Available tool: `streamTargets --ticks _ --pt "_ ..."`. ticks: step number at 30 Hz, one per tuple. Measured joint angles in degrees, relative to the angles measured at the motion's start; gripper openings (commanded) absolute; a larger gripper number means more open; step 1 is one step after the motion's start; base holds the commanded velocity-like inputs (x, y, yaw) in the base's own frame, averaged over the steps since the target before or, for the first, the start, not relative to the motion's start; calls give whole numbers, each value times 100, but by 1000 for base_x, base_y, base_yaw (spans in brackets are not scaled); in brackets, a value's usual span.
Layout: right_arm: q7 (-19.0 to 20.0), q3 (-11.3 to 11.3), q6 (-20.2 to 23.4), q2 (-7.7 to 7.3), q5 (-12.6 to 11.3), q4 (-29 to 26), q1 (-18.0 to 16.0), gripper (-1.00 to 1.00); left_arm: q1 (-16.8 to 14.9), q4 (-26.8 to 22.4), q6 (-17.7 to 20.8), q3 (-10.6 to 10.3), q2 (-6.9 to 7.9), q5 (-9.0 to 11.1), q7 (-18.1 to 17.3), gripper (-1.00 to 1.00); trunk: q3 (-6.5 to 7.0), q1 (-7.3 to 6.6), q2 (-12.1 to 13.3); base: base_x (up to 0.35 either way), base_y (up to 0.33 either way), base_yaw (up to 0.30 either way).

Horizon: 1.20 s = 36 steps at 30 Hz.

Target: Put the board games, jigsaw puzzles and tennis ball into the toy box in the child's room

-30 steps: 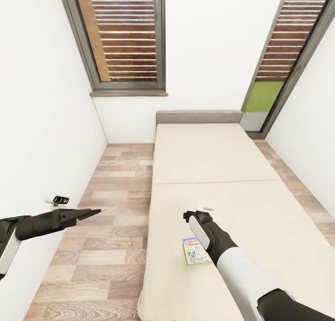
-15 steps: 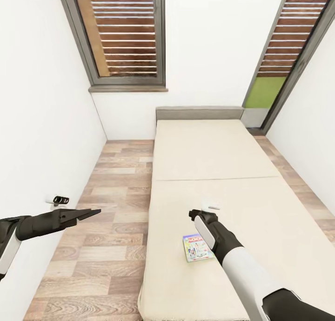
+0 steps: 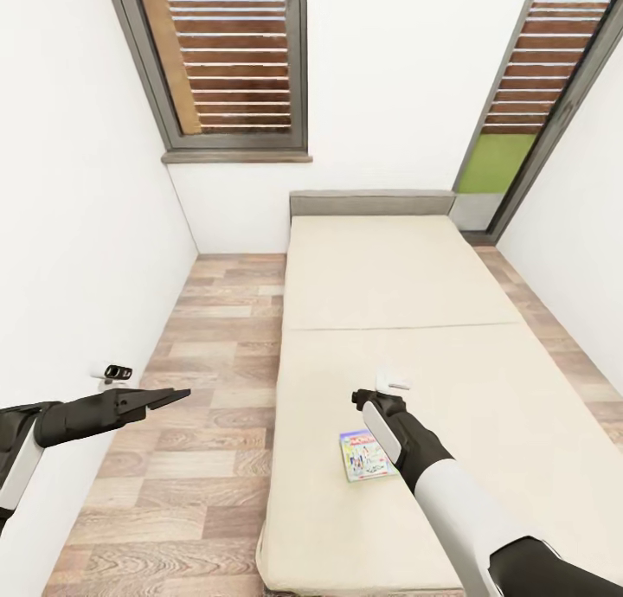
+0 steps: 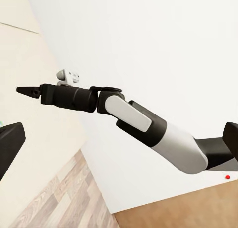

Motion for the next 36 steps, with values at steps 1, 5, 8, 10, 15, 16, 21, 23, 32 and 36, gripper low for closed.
streamTargets --ticks 1,5,8,10,15,16,21,23,32,36 --pt "0 0 0 -1 0 0 0 100 0 -3 0 0 -2 1 8 100 -9 0 0 0 -86 0" --pt "-1 -1 0 -1 0 0 0 100 0 -5 0 0 -6 2 19 100 -47 0 0 0 -136 0" --pt "0 0 1 1 0 -2 0 100 0 -7 0 -1 -7 2 22 100 -76 0 1 0 -140 0" --pt "0 0 0 2 0 -1 0 100 0 -8 0 0 -11 2 22 100 -95 0 0 0 -73 0" --pt "0 0 0 3 1 -1 0 100 -2 -9 6 0 -36 1 23 100 -142 0 0 0 -27 0" --pt "0 0 0 3 1 0 0 100 -2 -9 6 0 -37 1 23 100 -152 0 0 0 -9 0" --pt "0 0 0 3 0 0 0 100 -1 -9 8 0 -41 1 23 100 -199 0 0 0 -4 0" --pt "0 0 -1 3 0 0 0 100 -1 -9 9 0 -44 1 23 100 -218 0 0 0 -1 0" --pt "0 0 -1 3 0 0 0 100 -1 -9 9 0 -46 2 23 100 -303 0 0 0 0 0" --pt "0 0 0 3 0 0 0 100 -1 -9 9 0 -52 2 23 100 -341 0 0 0 0 0"
